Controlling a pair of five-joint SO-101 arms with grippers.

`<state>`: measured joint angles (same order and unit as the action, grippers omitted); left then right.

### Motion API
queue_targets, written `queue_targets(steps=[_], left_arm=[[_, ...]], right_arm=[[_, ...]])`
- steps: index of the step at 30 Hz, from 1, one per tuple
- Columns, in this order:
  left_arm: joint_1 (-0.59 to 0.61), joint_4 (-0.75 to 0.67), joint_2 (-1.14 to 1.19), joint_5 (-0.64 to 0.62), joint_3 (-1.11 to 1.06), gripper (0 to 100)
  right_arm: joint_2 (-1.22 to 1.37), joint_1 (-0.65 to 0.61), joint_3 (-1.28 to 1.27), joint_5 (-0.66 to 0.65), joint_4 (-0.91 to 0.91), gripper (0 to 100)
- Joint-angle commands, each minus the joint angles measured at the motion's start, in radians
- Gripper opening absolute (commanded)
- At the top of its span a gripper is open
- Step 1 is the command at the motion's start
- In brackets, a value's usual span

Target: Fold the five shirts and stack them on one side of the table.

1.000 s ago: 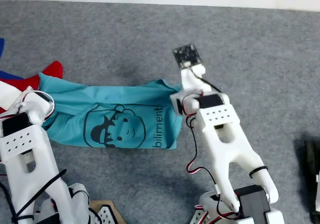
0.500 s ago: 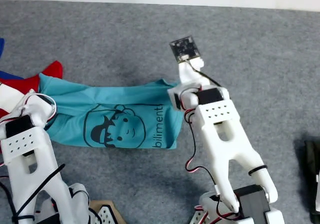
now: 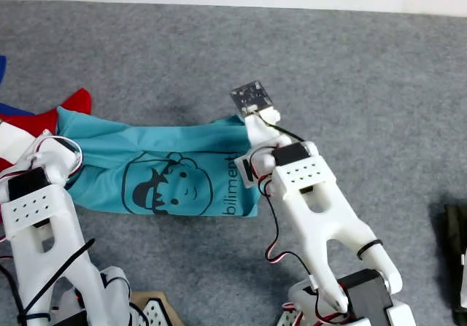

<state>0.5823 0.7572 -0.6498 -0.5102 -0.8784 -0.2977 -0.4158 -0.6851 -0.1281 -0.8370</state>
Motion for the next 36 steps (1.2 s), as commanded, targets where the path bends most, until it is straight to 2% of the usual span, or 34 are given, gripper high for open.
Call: queue_targets(steps=[1,8,15,29,33,36], left_arm=[[-0.016,-0.015,-0.025,-0.005,0.002,1],[-0.016,-0.014,-0.025,-0.005,0.002,1],[-0.016,-0.032,-0.025,-0.005,-0.013,1],[-0.018,-0.035,-0.025,-0.005,-0.025,1],[-0.018,-0.035,-0.025,-0.005,-0.027,1],[-0.018,-0.035,-0.025,-0.005,-0.027,1]], right_arm=[[-0.001,0.015,-0.001,0.015,0.051,28.6],[0.061,0.074,-0.021,0.084,0.153,28.3],[0.090,0.074,-0.019,0.084,0.196,15.4],[0.096,0.074,-0.021,0.077,0.226,13.8],[0.088,0.074,-0.021,0.077,0.226,0.5],[0.087,0.082,-0.021,0.077,0.226,0.8]])
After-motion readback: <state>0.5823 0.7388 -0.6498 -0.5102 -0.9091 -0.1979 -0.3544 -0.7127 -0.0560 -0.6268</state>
